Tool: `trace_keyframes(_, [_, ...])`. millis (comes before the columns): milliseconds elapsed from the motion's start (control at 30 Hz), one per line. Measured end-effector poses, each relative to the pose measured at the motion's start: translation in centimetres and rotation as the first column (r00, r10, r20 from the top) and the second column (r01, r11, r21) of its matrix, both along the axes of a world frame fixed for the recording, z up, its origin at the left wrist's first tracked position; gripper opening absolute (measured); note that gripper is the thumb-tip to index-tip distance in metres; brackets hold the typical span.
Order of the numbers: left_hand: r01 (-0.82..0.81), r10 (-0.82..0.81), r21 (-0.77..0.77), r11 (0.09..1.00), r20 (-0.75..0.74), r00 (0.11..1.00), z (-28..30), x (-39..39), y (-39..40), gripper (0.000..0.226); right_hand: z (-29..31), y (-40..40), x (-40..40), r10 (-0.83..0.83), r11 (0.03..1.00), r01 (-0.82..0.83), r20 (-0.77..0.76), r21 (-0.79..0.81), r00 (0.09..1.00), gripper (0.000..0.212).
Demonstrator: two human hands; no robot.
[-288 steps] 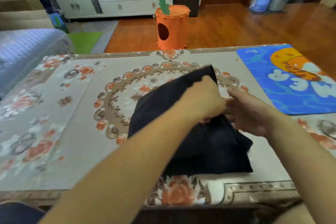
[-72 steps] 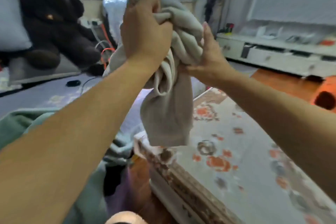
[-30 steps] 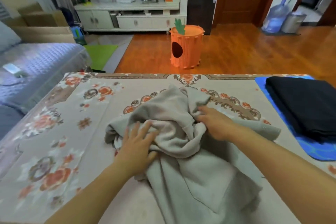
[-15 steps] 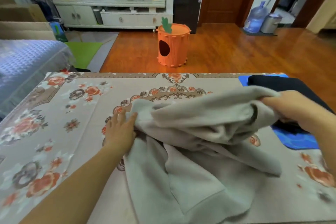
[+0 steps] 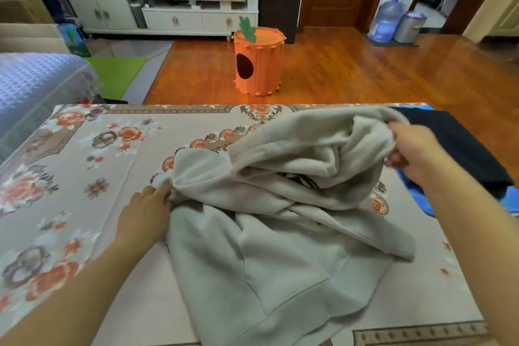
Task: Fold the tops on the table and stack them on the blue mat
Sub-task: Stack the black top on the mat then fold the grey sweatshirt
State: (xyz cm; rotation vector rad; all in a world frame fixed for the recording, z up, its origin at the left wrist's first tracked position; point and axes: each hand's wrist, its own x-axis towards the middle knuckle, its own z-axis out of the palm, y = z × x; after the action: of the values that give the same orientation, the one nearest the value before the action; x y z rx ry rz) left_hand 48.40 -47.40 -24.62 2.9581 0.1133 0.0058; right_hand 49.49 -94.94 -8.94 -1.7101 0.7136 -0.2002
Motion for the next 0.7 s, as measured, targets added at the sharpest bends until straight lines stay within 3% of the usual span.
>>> trace_keyframes(33, [-0.018, 0.018, -0.037, 0.999, -0.010, 1.000, 0.4, 0.4, 0.3, 0.021, 1.4, -0.3, 0.7, -0.083, 0.980, 0.056, 0.135, 0.188, 0.987, 0.023])
trace_keyframes(100, [-0.030, 0.030, -0.074, 0.997, 0.011, 0.999, 1.8, 1.5, 0.6, 0.015, 3.9, -1.1, 2.0, -0.265, 0.823, 0.049, 0.306, 0.565, 0.915, 0.022])
trace_keyframes(167, [-0.049, 0.056, -0.071, 0.996, 0.105, 0.993, 3.6, 2.9, 0.5, 0.015, 5.7, -1.9, 2.8, -0.370, 0.651, -0.035, 0.357, 0.758, 0.857, 0.018])
trace_keyframes(200, [-0.067, 0.077, -0.073, 0.995, 0.148, 0.986, 4.5, 3.7, 0.2, 0.016, 6.2, -2.3, 3.1, -0.383, 0.633, -0.043, 0.361, 0.773, 0.851, 0.016])
trace_keyframes(300, [-0.151, 0.158, -0.096, 0.984, 0.074, 0.985, 6.1, 5.8, -1.4, 0.029, 5.5, -2.6, 3.5, -0.271, 0.816, 0.081, 0.255, 0.572, 0.928, 0.015])
trace_keyframes(400, [0.040, -0.042, -0.104, 0.994, -0.019, 0.999, 5.6, 4.7, -4.7, 0.063, 1.2, -3.3, 2.7, -0.079, 0.978, 0.073, 0.024, 0.193, 0.997, 0.029])
trace_keyframes(467, [0.208, -0.211, -0.052, 0.977, -0.082, 0.974, 3.8, 1.7, -7.3, 0.084, -2.6, -4.2, 1.6, -0.033, 0.999, 0.034, -0.125, 0.004, 0.992, 0.044])
trace_keyframes(567, [0.295, -0.277, 0.035, 0.955, -0.252, 0.927, 0.9, -2.6, -9.1, 0.075, -6.8, -3.1, -0.9, 0.089, 0.995, -0.098, -0.349, -0.009, 0.933, 0.026])
trace_keyframes(633, [0.276, -0.265, 0.031, 0.961, -0.195, 0.944, 0.0, -3.2, -8.9, 0.068, -8.7, -1.4, -2.0, 0.129, 0.978, -0.184, -0.397, -0.103, 0.909, 0.025])
trace_keyframes(700, [0.210, -0.212, -0.041, 0.977, -0.065, 0.975, 0.7, -2.5, -8.7, 0.070, -9.5, 0.6, -2.5, 0.135, 0.876, -0.278, -0.355, -0.394, 0.925, 0.033])
